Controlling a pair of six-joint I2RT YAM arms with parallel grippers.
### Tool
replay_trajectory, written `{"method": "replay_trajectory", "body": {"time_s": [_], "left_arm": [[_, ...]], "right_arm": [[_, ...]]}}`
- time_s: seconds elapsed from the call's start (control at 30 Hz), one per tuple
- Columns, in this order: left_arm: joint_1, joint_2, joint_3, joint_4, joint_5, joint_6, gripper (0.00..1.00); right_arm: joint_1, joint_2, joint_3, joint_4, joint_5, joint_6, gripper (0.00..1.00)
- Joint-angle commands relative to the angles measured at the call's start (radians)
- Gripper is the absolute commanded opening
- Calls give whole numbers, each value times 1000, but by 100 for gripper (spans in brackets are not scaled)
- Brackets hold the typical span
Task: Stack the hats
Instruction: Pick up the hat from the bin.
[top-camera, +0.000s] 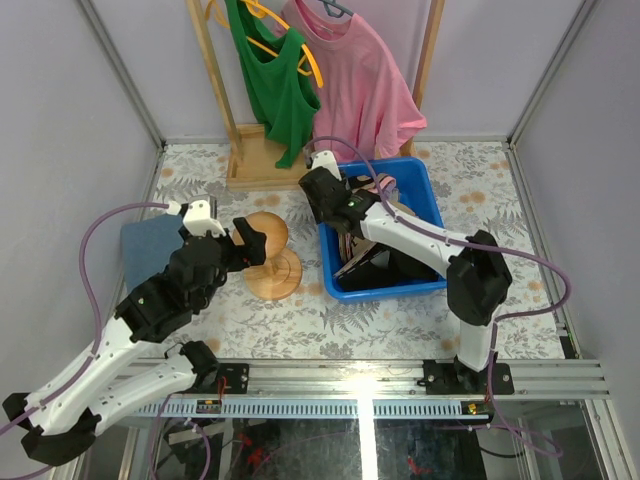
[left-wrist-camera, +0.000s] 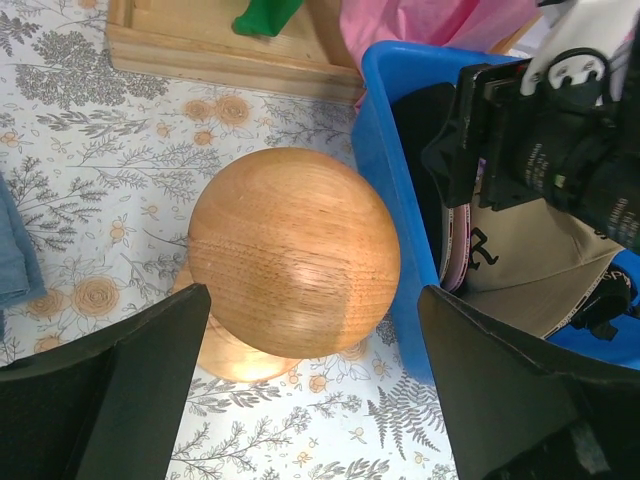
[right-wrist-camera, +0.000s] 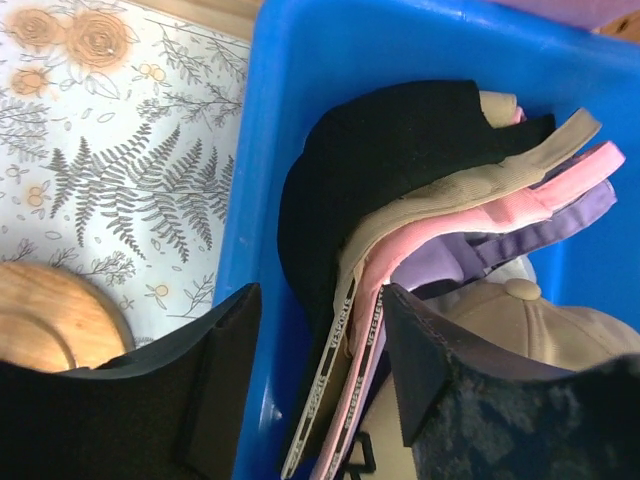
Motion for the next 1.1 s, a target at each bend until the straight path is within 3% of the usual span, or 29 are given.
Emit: {"method": "replay_trajectory", "body": {"time_s": [0.0, 0.17, 0.33, 1.07], "left_arm": [[-5, -21, 16, 49, -20, 31, 84], [-4, -26, 13, 53, -24, 36, 84], [-5, -24, 8, 58, -31, 42, 84], [-5, -6, 13, 70, -48, 64, 83]], "right_arm": [[-32, 21, 56, -7, -36, 38, 55], [-47, 45, 56, 17, -73, 46, 45], [-49, 44, 57, 42, -85, 46, 41], [-57, 120, 141, 34, -94, 71, 42]]}}
